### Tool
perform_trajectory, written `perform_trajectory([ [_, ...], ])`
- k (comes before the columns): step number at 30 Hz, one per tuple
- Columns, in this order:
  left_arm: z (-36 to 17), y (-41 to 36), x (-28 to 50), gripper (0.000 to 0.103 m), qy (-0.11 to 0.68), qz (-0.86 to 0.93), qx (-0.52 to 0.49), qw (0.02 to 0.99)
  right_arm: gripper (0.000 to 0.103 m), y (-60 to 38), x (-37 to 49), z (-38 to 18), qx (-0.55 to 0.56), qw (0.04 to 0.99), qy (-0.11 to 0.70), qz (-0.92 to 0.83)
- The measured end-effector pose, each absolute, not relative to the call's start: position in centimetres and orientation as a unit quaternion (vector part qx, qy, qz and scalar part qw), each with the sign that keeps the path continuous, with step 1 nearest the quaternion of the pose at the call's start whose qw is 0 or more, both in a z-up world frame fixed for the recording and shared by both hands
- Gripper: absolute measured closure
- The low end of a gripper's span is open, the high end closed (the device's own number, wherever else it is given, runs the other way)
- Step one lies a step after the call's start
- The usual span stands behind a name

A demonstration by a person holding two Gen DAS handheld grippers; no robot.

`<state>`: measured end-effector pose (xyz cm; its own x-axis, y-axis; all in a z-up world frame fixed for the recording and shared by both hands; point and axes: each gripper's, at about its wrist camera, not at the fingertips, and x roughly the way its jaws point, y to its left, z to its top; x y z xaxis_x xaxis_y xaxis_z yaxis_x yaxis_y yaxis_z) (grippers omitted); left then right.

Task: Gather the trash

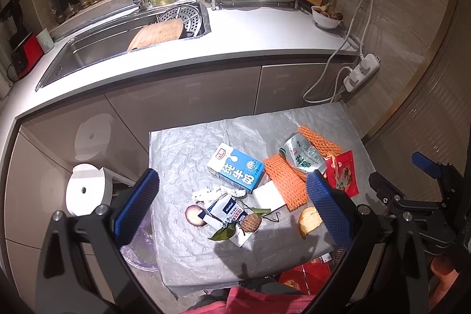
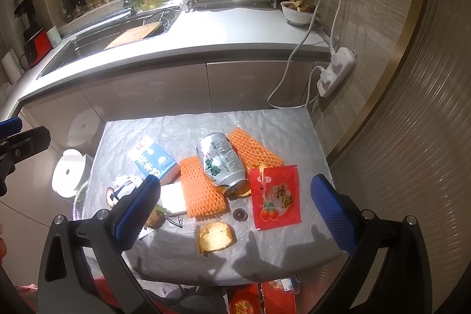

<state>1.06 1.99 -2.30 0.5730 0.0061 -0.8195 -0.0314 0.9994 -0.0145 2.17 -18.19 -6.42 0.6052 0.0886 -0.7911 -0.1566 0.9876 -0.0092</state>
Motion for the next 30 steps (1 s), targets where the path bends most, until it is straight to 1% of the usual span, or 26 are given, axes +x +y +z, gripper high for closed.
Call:
perform_trajectory([
  [18, -2.6, 2.0, 0.9, 0.007, 0.466, 0.011, -0.015, 0.884, 0.002, -18.4, 2.0, -6.7, -0.037, 0.893, 0.444, 0.068],
  [30, -3.9, 2.7, 1.3, 0.007, 0.464, -0.013, -0.026, 0.885, 0.002, -18.7, 3.1, -7.7, -0.044, 0.891, 0.445, 0.083],
])
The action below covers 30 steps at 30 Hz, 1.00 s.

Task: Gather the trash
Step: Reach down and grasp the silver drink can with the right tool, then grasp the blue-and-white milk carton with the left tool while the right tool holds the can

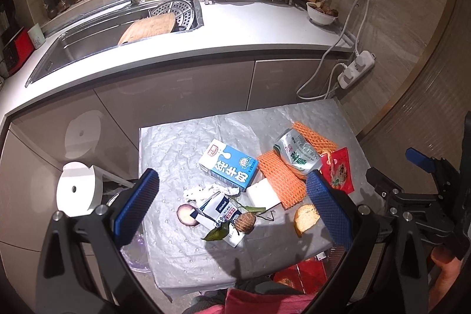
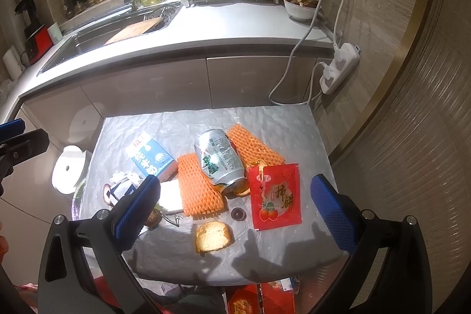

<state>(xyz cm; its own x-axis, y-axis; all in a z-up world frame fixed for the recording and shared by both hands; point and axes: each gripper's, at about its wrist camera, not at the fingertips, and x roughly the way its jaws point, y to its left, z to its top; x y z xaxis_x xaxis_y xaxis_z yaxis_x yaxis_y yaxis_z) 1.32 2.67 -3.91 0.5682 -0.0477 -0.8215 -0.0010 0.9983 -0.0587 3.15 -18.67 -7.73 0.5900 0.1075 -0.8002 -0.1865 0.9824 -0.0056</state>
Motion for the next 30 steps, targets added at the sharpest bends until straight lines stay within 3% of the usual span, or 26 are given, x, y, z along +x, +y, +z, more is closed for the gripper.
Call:
perform_trajectory([
  [10, -8.2, 3.6, 1.1, 0.007, 0.476, -0.020, 0.000, 0.879, 0.002, -17.2, 7.9, -14.0, -0.112, 0.867, 0.466, 0.141],
  [21, -10.9, 3.9, 1.7, 0.007, 0.511, -0.015, 0.018, 0.859, 0.002, -14.2, 16.1, -23.4, -0.142, 0.805, 0.540, 0.204],
  [23, -11.2, 4.0, 2.2, 0.007, 0.517, -0.008, 0.018, 0.856, 0.006, -13.8, 16.9, -24.4, -0.150, 0.795, 0.550, 0.206],
  [27, -11.4, 4.0, 3.5, 0.007, 0.523, 0.003, 0.017, 0.852, 0.026, -13.6, 17.6, -25.6, -0.148, 0.779, 0.570, 0.217],
  [30, -11.8, 3.9, 4.8, 0.007, 0.531, 0.011, 0.007, 0.847, 0.026, -14.1, 17.7, -25.2, -0.142, 0.784, 0.562, 0.220],
])
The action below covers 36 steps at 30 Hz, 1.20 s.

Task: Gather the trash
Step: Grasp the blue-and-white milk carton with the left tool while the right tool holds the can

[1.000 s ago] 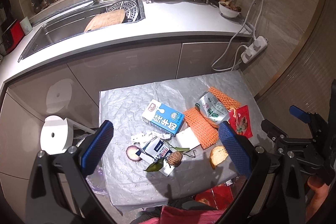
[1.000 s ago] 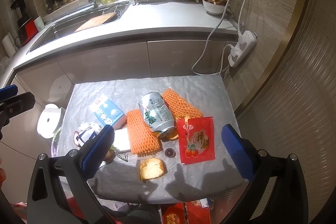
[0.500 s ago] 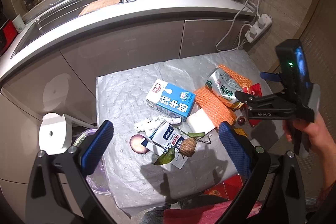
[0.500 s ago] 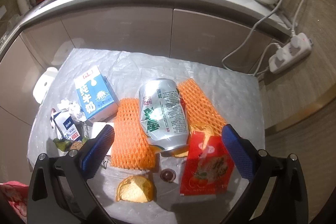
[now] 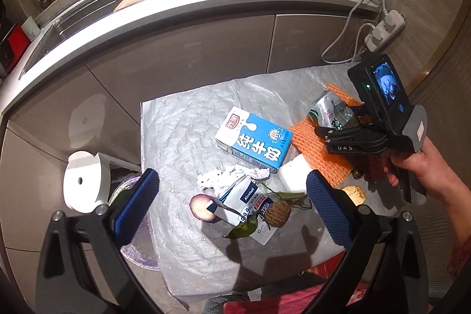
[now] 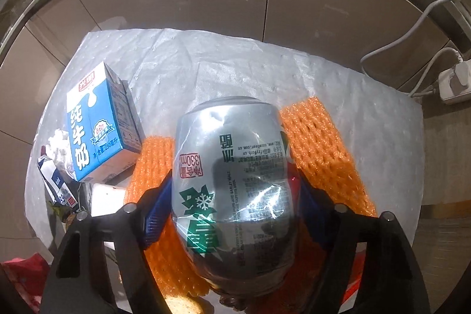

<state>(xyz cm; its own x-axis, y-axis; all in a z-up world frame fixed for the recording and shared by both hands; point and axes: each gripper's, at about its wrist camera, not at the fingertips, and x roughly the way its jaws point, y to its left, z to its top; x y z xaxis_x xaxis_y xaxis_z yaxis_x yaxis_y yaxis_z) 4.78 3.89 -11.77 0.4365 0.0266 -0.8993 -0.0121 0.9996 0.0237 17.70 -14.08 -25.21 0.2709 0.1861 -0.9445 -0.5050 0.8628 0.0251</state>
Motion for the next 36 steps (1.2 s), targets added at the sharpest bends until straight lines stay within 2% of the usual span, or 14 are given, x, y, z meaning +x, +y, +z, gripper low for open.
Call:
perform_trajectory([
  [4, -13.2, 3.9, 7.5, 0.007, 0.563, 0.037, -0.034, 0.825, 0.026, -15.2, 17.6, -23.6, -0.123, 0.801, 0.545, 0.215],
  [9, -17.4, 4.4, 11.7, 0.007, 0.631, 0.101, -0.134, 0.757, 0.026, -17.4, 16.8, -20.4, -0.073, 0.822, 0.523, 0.211],
  [16, -22.7, 5.2, 15.4, 0.007, 0.662, 0.204, -0.245, 0.679, 0.026, -20.3, 15.3, -18.1, -0.033, 0.837, 0.506, 0.206],
  [22, -26.9, 5.5, 17.0, 0.007, 0.685, 0.253, -0.272, 0.627, 0.026, -22.2, 15.0, -18.8, -0.001, 0.836, 0.510, 0.200],
  [30, -30.0, 5.8, 18.2, 0.007, 0.699, 0.279, -0.281, 0.595, 0.026, -23.4, 14.3, -18.9, 0.020, 0.836, 0.513, 0.193],
  [32, -30.2, 5.9, 18.4, 0.012, 0.699, 0.277, -0.288, 0.593, 0.026, -23.5, 14.2, -18.9, 0.020, 0.836, 0.514, 0.191],
  [34, -30.1, 5.9, 18.4, 0.033, 0.692, 0.268, -0.301, 0.599, 0.026, -23.5, 14.1, -18.8, 0.018, 0.836, 0.514, 0.191],
  [36, -29.8, 5.5, 18.8, 0.035, 0.695, 0.251, -0.304, 0.602, 0.026, -23.5, 14.0, -18.7, 0.015, 0.836, 0.515, 0.190],
])
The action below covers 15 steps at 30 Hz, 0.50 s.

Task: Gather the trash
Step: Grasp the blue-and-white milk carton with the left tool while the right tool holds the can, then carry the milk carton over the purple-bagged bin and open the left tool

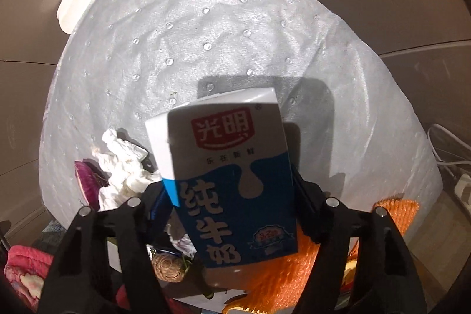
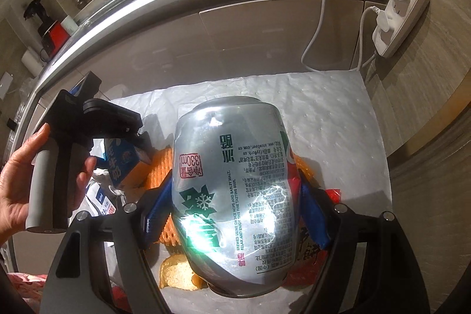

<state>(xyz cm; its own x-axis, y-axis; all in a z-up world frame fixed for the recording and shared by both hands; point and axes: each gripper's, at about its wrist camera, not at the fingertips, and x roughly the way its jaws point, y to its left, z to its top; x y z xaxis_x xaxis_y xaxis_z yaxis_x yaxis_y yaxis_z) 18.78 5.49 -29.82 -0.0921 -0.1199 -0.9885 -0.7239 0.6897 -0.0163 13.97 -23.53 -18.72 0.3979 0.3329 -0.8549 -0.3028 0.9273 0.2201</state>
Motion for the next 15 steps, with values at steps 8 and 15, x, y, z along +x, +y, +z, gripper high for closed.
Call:
perform_trajectory([
  [8, -26.6, 6.1, 18.8, 0.035, 0.678, 0.186, -0.296, 0.646, 0.026, -22.7, 13.4, -18.0, 0.007, 0.838, 0.511, 0.190],
  [15, -17.9, 9.2, 15.7, 0.035, 0.617, 0.094, -0.244, 0.742, 0.026, -19.4, 11.3, -15.1, -0.023, 0.849, 0.486, 0.209],
])
